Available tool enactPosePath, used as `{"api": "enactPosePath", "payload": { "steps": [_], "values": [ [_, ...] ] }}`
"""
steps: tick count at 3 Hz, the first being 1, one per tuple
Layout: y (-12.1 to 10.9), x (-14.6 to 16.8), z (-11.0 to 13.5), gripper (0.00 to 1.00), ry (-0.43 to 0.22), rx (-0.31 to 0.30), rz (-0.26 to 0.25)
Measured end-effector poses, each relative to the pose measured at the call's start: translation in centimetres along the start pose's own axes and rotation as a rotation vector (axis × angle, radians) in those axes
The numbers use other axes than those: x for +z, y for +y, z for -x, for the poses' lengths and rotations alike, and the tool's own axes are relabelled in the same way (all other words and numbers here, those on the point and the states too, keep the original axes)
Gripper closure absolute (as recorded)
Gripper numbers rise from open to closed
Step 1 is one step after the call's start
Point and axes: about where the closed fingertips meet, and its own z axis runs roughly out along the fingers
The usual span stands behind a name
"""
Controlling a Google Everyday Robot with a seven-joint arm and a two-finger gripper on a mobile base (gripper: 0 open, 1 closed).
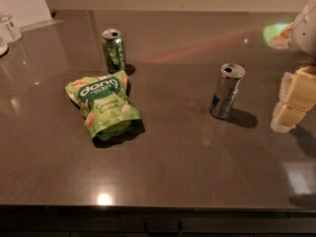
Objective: Move redbull can near green rice chip bag
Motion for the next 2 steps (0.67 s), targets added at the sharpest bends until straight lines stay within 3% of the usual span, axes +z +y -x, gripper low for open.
{"api": "enactPosePath", "payload": {
  "steps": [2],
  "values": [
    [-0.39, 0.09, 0.21, 0.0, -0.035, 0.002, -0.02]
  ]
}}
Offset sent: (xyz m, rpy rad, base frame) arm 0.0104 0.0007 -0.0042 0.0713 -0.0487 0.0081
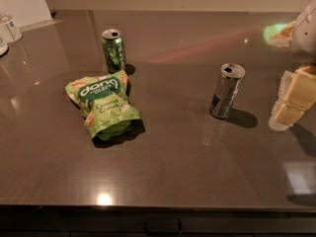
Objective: Move redbull can near green rice chip bag
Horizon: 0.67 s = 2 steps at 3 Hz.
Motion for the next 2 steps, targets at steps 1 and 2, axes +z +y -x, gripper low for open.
{"api": "enactPosePath", "payload": {
  "steps": [1, 2],
  "values": [
    [-1.3, 0.8, 1.1, 0.0, -0.05, 0.002, -0.006],
    [-2.8, 2.4, 2.3, 0.0, -0.104, 0.017, 0.019]
  ]
}}
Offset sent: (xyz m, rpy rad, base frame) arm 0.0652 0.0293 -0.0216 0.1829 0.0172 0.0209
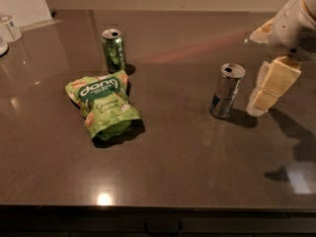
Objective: Move redbull can near green rice chip bag
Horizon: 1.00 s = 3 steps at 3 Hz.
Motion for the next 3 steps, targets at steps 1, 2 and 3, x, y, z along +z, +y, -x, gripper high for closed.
{"api": "enactPosePath", "payload": {
  "steps": [1, 2, 3],
  "values": [
    [-1.0, 2.0, 0.9, 0.0, -0.043, 0.021, 0.027],
    [-1.6, 4.6, 1.0, 0.0, -0.084, 0.063, 0.063],
    [-1.7, 6.0, 0.9, 0.0, -0.118, 0.092, 0.078]
  ]
}}
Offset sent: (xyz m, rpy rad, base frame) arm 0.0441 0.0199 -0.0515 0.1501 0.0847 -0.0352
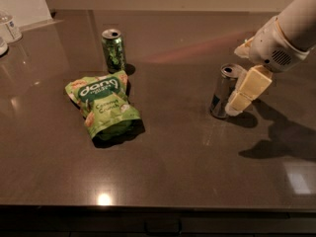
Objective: Move redbull can near green rice chip bag
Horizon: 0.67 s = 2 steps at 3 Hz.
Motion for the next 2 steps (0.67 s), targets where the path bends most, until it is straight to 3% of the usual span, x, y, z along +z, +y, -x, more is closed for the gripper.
{"api": "enactPosePath", "payload": {
  "steps": [2],
  "values": [
    [0.14, 1.14, 0.06, 0.41, -0.035, 0.025, 0.026]
  ]
}}
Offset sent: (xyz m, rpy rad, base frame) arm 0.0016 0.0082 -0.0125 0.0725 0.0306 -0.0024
